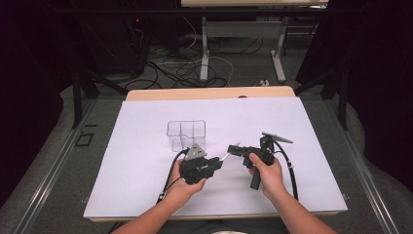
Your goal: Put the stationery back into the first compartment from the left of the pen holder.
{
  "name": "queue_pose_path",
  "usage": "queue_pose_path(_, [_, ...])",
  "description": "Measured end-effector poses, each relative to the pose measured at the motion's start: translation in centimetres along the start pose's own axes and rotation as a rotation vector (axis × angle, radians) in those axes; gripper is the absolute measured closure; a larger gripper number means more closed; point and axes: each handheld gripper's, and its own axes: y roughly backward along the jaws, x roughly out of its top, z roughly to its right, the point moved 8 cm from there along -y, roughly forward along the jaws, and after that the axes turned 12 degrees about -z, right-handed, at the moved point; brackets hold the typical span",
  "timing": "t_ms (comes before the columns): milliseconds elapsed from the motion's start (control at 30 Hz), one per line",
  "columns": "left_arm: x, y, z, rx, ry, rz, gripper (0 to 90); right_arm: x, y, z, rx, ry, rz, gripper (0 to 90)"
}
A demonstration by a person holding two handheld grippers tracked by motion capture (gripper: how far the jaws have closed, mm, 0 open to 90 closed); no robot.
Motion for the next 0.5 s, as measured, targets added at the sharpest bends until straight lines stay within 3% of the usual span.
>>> queue_pose_path(133, [-0.06, -0.09, 0.04, -0.003, 0.004, -0.005, 76.7, 0.0, -0.03, 0.12, -0.005, -0.003, -0.002, 74.8])
queue_pose_path(500, [-0.31, -0.31, 0.03, 0.005, -0.013, -0.025, 76.6, -0.13, 0.03, -0.1, 0.036, -0.023, -0.029, 78.8])
